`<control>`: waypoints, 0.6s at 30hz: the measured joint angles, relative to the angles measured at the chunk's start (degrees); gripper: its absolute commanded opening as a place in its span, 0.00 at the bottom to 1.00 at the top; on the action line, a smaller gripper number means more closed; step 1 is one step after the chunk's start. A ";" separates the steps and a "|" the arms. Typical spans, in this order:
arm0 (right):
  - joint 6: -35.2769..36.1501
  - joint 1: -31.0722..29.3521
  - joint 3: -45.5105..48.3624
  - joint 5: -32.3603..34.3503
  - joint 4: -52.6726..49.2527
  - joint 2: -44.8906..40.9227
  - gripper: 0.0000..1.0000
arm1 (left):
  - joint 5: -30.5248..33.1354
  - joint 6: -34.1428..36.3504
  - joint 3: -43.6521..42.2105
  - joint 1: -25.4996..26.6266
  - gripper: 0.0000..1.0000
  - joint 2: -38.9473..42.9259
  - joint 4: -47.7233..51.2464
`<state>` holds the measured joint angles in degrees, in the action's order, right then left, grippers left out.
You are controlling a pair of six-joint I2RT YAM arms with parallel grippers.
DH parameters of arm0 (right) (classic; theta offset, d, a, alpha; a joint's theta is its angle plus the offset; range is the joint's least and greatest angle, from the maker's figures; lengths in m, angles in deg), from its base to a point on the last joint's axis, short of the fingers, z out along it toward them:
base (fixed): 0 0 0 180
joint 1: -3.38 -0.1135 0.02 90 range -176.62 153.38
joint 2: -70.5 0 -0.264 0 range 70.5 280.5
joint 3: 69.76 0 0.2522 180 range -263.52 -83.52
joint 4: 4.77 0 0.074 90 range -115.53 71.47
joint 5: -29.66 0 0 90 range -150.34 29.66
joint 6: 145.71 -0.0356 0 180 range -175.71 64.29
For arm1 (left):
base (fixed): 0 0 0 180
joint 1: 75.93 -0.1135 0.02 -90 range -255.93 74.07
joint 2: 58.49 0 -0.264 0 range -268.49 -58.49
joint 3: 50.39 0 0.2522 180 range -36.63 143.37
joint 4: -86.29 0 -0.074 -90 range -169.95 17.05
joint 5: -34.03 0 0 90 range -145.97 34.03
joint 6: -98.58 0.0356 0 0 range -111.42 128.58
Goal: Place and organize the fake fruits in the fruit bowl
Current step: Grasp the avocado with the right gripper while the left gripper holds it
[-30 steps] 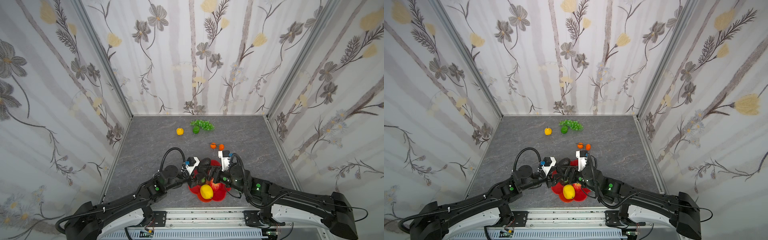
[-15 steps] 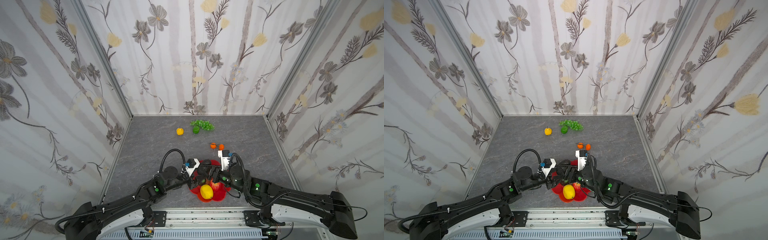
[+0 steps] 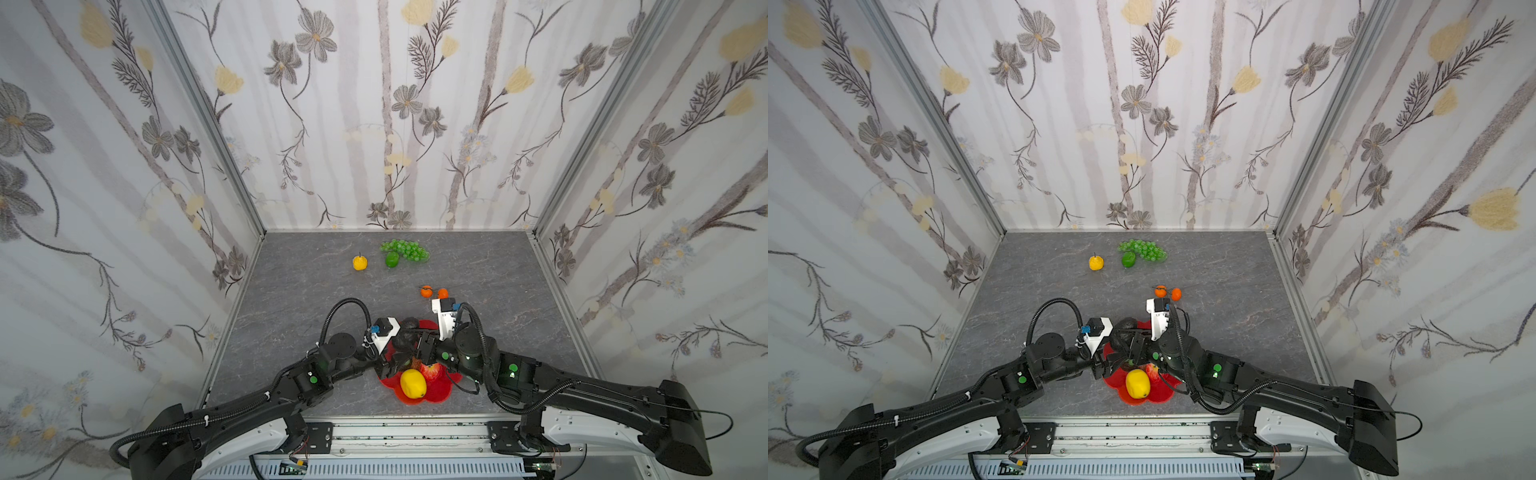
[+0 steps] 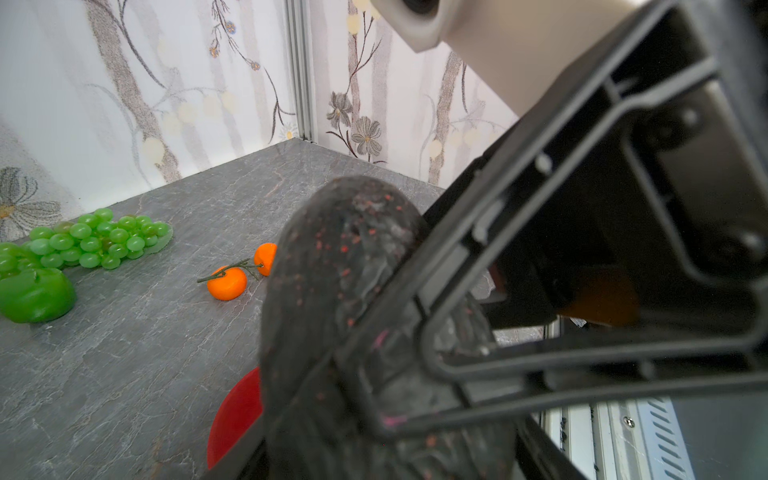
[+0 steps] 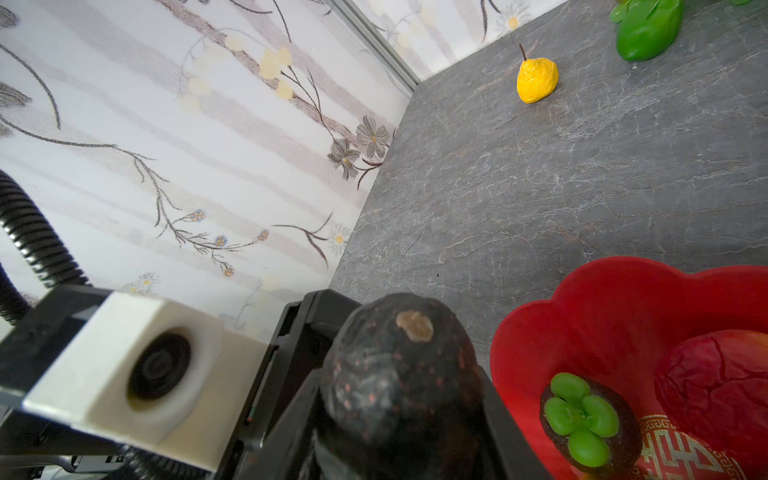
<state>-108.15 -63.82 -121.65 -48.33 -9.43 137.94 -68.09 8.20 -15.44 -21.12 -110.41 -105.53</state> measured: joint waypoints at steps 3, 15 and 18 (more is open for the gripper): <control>0.52 -0.20 -0.81 0.94 -1.73 0.42 0.31 | 1.09 -0.09 0.70 0.00 0.80 0.22 1.49; 4.85 -0.22 -3.58 7.08 -8.24 1.60 0.30 | 5.60 -2.82 1.07 0.00 1.00 4.79 8.72; 6.12 -0.17 -3.87 8.70 -9.75 2.01 0.30 | 6.80 -3.21 0.48 0.00 1.00 7.45 10.60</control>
<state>-102.03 -63.99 -125.52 -39.63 -19.18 139.95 -61.29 4.99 -14.96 -21.12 -102.96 -94.93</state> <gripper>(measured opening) 0.467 0.997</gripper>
